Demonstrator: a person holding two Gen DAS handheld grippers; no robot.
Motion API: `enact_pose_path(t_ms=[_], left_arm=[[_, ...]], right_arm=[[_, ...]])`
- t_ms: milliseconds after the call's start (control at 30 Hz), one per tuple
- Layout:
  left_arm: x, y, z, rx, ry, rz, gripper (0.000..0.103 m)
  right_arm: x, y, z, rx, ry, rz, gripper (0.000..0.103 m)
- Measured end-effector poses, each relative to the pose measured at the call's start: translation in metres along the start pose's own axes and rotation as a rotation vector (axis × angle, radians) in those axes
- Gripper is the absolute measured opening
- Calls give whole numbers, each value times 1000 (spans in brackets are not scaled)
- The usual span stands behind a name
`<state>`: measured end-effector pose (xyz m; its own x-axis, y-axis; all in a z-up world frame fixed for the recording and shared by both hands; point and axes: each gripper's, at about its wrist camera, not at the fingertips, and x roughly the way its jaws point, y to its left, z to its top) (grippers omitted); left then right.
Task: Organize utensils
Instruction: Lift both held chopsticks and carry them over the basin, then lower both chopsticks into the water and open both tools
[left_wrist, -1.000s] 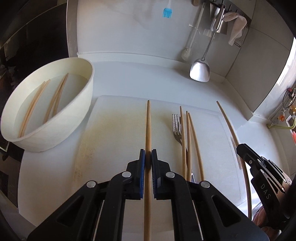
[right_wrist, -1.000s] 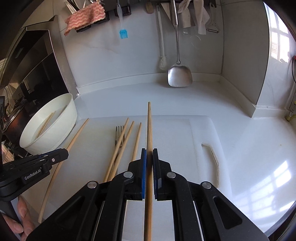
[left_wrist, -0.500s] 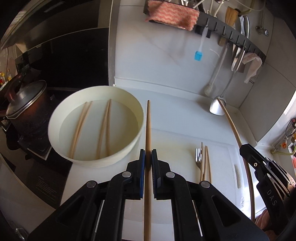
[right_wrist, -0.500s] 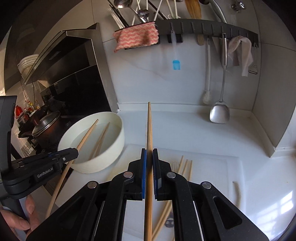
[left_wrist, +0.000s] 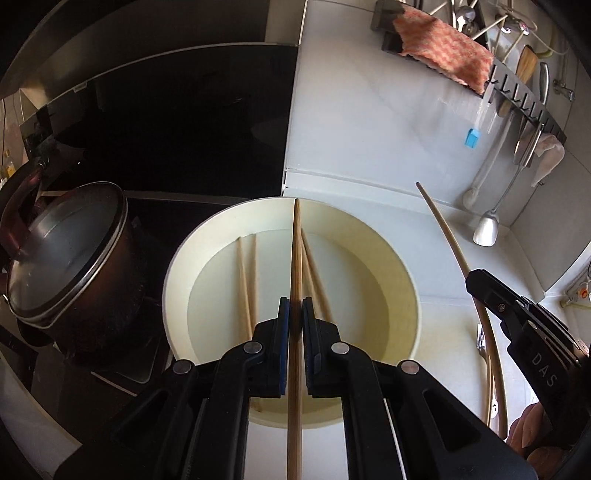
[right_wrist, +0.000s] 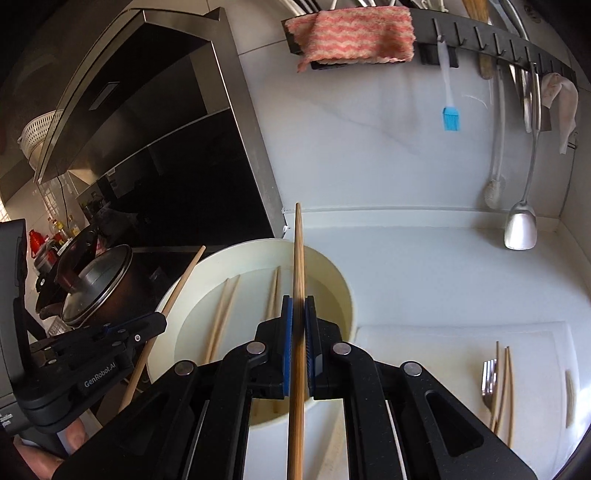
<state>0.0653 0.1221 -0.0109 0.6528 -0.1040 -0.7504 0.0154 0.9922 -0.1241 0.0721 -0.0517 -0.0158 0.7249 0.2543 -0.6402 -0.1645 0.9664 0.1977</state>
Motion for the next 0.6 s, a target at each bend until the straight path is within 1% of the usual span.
enact_pose_path(t_ms=[133, 267, 467, 600], left_arm=[[21, 23, 6, -7, 31, -8, 7], [39, 36, 9, -24, 61, -18, 8], [61, 43, 10, -45, 93, -15, 8], [78, 41, 11, -46, 126, -7, 8]], right_arm=[[30, 21, 5, 16, 37, 19, 6], [57, 32, 9, 14, 77, 25, 6], [96, 33, 9, 29, 159, 38, 6], [115, 30, 10, 45, 209, 43, 6]])
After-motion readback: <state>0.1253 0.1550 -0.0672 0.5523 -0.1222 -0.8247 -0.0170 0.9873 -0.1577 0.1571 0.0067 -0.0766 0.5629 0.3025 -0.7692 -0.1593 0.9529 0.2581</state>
